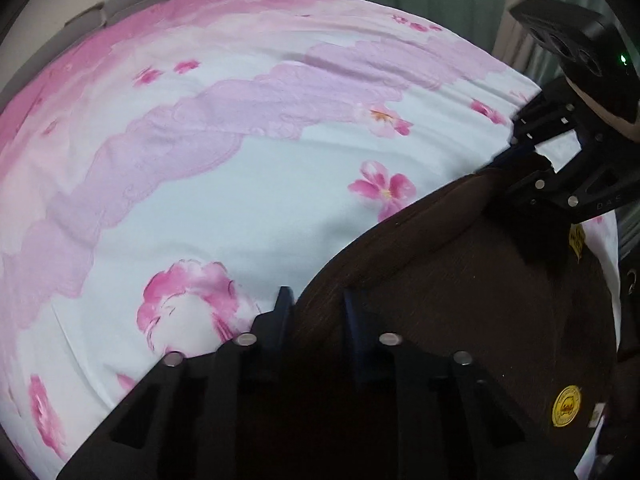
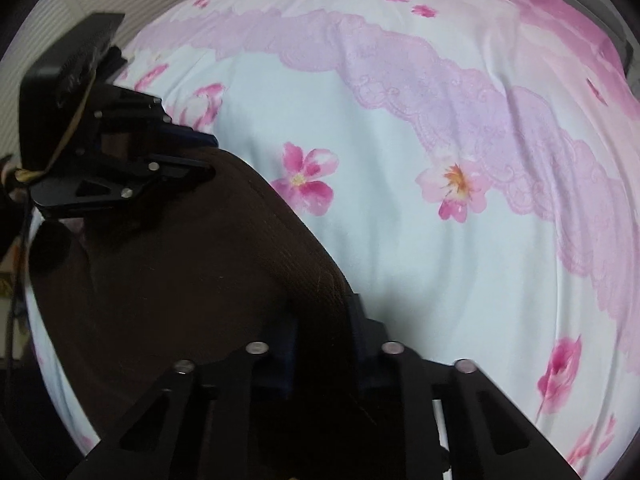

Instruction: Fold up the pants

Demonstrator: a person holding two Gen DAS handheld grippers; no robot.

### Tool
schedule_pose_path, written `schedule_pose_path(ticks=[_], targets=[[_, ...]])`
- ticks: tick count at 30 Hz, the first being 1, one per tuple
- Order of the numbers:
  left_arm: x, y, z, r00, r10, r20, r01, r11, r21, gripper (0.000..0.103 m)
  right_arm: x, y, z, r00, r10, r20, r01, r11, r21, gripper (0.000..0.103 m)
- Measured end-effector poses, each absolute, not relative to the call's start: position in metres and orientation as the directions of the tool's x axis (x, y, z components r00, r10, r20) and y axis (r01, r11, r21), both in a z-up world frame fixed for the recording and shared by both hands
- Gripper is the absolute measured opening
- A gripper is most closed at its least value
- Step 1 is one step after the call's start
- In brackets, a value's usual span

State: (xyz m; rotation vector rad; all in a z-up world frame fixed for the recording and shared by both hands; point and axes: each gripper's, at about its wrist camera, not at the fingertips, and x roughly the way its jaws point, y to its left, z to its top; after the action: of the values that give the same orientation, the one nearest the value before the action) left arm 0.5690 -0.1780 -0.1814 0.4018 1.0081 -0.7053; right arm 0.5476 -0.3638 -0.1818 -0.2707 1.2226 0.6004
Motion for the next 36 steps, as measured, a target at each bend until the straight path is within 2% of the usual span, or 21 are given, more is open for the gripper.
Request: schedule_pose_path(ticks=[2, 4, 10, 14, 19, 23, 28, 36], targets=[[0.557, -0.181, -0.177, 0.372, -0.335, -0.866, 0.721, 0.691, 0.042, 0.015, 0.537, -0.36, -0.174, 0.248, 0.268, -0.931, -0.581, 0.81, 0.079, 0.017], [0.547, -0.181, -0.17, 0.394, -0.333, -0.857, 0.722, 0.689, 0.063, 0.014, 0.524, -0.356, -0.165, 0.29, 0.25, -0.924, -0.588, 0.808, 0.034, 0.016], [0.505, -0.172, -0.126, 0.456, -0.372, -0.808, 0.707, 0.704, 0.075, 0.014, 0.471, -0.353, -0.117, 0.464, 0.213, -0.86, -0.606, 0.784, -0.132, 0.015], [0.449, -0.17, -0.09, 0.537, -0.375, -0.756, 0.696, 0.703, 0.146, 0.014, 0.42, -0.346, -0.093, 0.571, 0.19, -0.799, -0.617, 0.74, -0.266, 0.015], [0.377, -0.161, -0.071, 0.572, -0.401, -0.715, 0.688, 0.709, 0.153, 0.014, 0.352, -0.339, -0.082, 0.658, 0.182, -0.73, -0.617, 0.686, -0.385, 0.015], [0.318, -0.158, -0.082, 0.595, -0.397, -0.698, 0.673, 0.721, 0.164, 0.014, 0.295, -0.332, -0.097, 0.701, 0.166, -0.694, -0.615, 0.632, -0.47, 0.015], [0.265, -0.162, -0.116, 0.609, -0.375, -0.699, 0.654, 0.736, 0.174, 0.014, 0.245, -0.325, -0.141, 0.721, 0.127, -0.681, -0.613, 0.575, -0.542, 0.015], [0.236, -0.172, -0.186, 0.569, -0.335, -0.751, 0.641, 0.753, 0.15, 0.014, 0.228, -0.33, -0.205, 0.682, 0.101, -0.725, -0.628, 0.589, -0.509, 0.015]])
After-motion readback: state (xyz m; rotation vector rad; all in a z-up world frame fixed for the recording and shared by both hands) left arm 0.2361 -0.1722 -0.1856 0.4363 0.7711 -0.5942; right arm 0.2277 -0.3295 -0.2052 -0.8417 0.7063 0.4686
